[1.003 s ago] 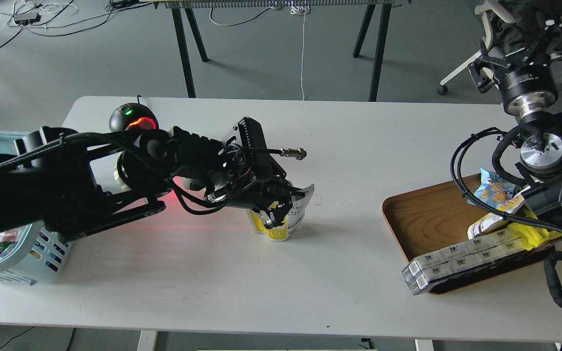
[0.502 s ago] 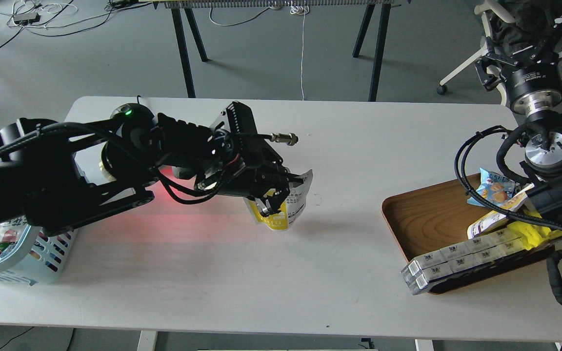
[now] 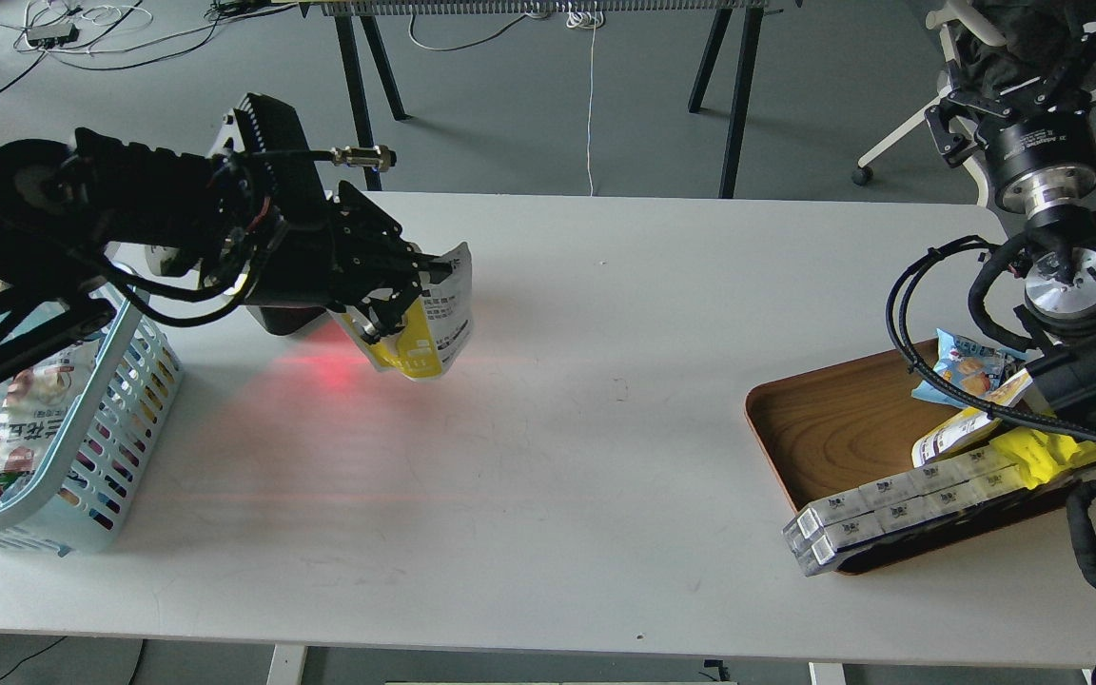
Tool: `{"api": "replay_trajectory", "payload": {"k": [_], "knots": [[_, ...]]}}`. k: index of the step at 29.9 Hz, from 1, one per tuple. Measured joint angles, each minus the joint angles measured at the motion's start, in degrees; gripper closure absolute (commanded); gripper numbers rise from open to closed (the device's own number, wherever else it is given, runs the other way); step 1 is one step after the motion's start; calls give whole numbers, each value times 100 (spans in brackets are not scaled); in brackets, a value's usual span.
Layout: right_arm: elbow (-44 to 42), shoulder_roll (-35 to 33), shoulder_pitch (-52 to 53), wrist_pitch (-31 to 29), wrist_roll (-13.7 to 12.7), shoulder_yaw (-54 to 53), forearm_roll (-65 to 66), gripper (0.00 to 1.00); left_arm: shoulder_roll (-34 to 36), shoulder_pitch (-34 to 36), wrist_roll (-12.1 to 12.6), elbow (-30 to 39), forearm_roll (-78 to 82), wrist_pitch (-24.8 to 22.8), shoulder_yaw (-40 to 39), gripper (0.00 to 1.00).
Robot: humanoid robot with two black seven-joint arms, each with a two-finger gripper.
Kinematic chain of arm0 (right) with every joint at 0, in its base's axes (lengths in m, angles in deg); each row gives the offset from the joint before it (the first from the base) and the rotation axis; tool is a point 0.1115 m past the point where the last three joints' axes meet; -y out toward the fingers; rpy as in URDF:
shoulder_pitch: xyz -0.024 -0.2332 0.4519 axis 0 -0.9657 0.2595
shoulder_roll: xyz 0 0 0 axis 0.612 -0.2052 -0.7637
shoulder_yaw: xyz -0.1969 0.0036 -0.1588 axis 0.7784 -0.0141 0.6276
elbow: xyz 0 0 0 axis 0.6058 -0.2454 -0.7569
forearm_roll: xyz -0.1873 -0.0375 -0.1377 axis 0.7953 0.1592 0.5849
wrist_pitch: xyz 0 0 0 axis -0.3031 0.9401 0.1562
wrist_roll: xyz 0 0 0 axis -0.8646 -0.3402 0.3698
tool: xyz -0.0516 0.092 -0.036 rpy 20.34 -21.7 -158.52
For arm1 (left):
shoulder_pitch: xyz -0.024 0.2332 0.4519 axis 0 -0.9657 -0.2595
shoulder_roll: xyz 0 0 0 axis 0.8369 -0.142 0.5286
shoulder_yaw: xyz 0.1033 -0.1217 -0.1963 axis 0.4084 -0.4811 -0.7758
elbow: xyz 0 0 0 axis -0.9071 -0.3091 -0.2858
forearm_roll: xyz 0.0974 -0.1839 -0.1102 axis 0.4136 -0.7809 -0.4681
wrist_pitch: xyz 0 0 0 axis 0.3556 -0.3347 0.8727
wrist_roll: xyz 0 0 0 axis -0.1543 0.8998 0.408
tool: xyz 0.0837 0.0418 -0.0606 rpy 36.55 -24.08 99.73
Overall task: Scan snack and place in basket
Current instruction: 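Lift the pouch and hold it near the scanner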
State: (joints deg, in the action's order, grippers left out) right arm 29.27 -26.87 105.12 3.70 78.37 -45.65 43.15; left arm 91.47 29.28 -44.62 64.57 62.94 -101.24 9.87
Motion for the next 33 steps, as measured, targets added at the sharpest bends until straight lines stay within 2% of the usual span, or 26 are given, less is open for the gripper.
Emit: {"api": "replay_trajectory", "payload": {"k": [12, 33], "knots": [[0, -59, 29, 0, -3, 3, 5, 1, 99, -162, -42, -540, 0, 0, 41, 100], [2, -130, 22, 0, 4, -6, 0, 1, 135, -243, -40, -560, 0, 0, 9, 100]]}}
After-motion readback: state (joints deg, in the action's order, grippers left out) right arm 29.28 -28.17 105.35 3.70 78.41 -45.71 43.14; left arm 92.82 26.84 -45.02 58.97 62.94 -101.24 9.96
